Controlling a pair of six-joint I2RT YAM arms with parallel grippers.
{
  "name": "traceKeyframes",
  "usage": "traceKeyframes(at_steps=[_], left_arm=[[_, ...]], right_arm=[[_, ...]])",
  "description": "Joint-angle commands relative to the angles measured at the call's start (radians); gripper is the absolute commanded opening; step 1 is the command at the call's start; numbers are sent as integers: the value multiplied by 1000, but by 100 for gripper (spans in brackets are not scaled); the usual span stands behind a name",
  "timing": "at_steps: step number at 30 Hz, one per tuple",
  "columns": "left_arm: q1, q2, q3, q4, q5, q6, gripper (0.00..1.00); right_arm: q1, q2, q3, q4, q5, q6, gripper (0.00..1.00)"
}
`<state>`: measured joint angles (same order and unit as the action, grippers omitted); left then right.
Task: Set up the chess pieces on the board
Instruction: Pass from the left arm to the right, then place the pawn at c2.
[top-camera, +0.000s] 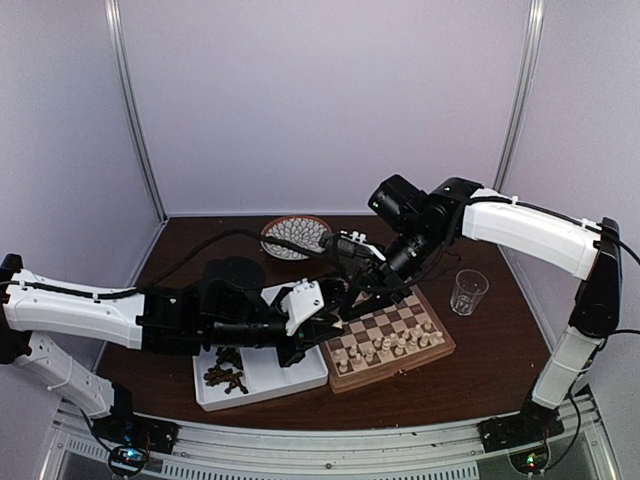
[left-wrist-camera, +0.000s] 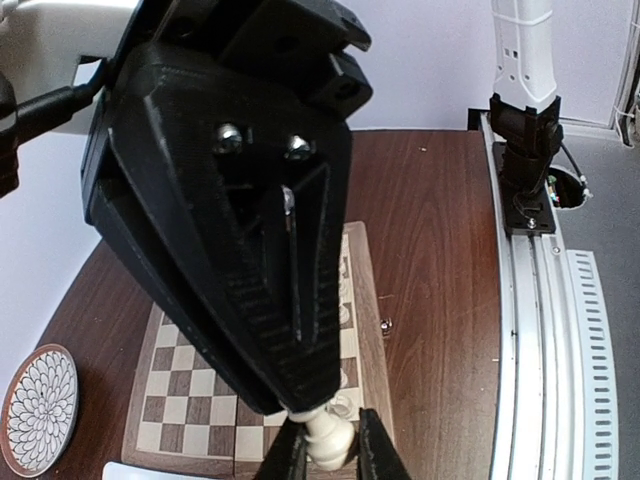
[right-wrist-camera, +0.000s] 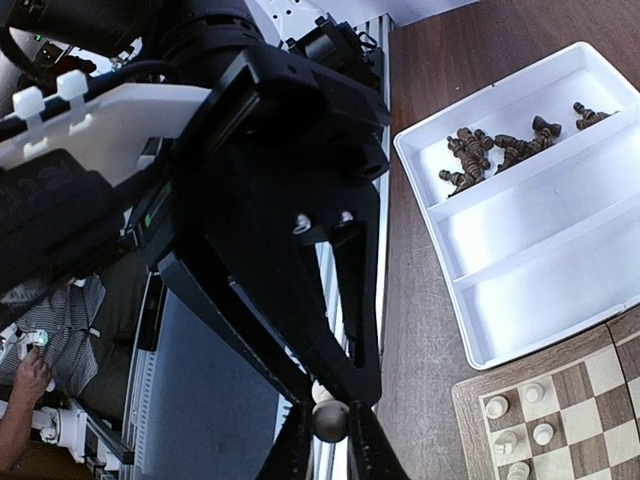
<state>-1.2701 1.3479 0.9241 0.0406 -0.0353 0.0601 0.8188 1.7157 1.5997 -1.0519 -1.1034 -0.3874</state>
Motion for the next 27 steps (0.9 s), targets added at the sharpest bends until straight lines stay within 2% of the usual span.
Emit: traceKeyframes(at_steps=[1,7,10,16,20,27], left_arm=[[14,10,31,43,-137,-16,14],[14,-14,9,-16,-239,-15,41],[15,-48,-12,-87,-241,6,47],[30,-116,-19,-262,-259,60,51],[117,-158,-18,-326,-250,79,53],[213,-186,-83,-280,-292,100,54]], right_arm=[[22,11,31,-19,10,0,9],[-6,12,64,-59,116,-46,7],[-36,12,73,-63,193,-67,7],[-55,-3,27,-22,427,-139,7],[-55,9,-31,23,562,-177,7],[-38,74,-85,90,690,-185,8]])
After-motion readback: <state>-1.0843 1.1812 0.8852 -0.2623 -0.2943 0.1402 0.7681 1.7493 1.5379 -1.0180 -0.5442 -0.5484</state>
